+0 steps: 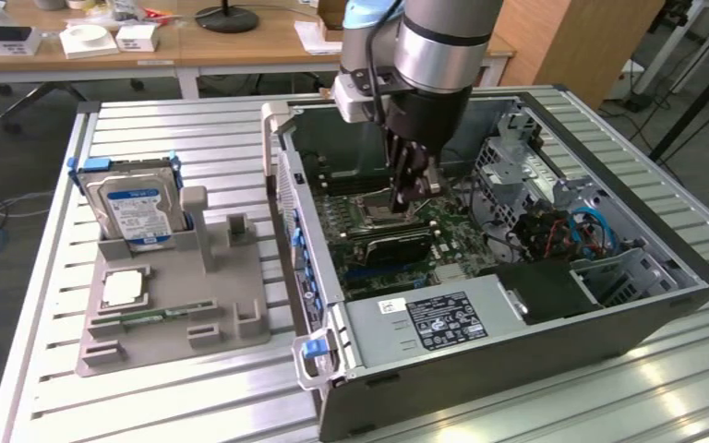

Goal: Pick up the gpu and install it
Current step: 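Press down on the gpu until it lock into place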

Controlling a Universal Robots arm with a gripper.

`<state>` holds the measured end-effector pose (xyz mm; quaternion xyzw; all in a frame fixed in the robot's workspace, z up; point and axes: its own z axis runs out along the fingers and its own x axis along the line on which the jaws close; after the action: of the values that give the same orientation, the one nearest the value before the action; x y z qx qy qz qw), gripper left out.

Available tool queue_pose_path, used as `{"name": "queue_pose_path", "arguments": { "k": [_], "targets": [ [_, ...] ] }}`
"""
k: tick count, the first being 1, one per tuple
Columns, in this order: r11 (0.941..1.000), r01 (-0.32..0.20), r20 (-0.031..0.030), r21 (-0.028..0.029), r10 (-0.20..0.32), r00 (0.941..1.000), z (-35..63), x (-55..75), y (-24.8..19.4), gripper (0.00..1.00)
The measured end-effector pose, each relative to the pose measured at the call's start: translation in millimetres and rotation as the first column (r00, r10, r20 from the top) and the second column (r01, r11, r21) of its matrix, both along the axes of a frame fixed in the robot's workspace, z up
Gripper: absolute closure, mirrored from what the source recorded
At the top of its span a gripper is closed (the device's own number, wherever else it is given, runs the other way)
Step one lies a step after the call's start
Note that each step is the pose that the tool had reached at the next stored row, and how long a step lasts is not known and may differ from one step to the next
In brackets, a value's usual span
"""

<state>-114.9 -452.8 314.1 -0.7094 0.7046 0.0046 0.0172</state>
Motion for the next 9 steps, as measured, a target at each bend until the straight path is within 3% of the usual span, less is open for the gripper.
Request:
{"name": "queue_pose_path", "arguments": {
  "k": [4, 9],
  "targets": [
    [1.0000, 0.000, 0.0000, 0.0000, 0.000, 1.0000, -6.4, 0.0, 0.0, 0.90],
    [1.0000, 0.000, -0.0001, -0.0001, 0.000, 1.0000, -6.4, 0.0, -1.4, 0.90]
  ]
}}
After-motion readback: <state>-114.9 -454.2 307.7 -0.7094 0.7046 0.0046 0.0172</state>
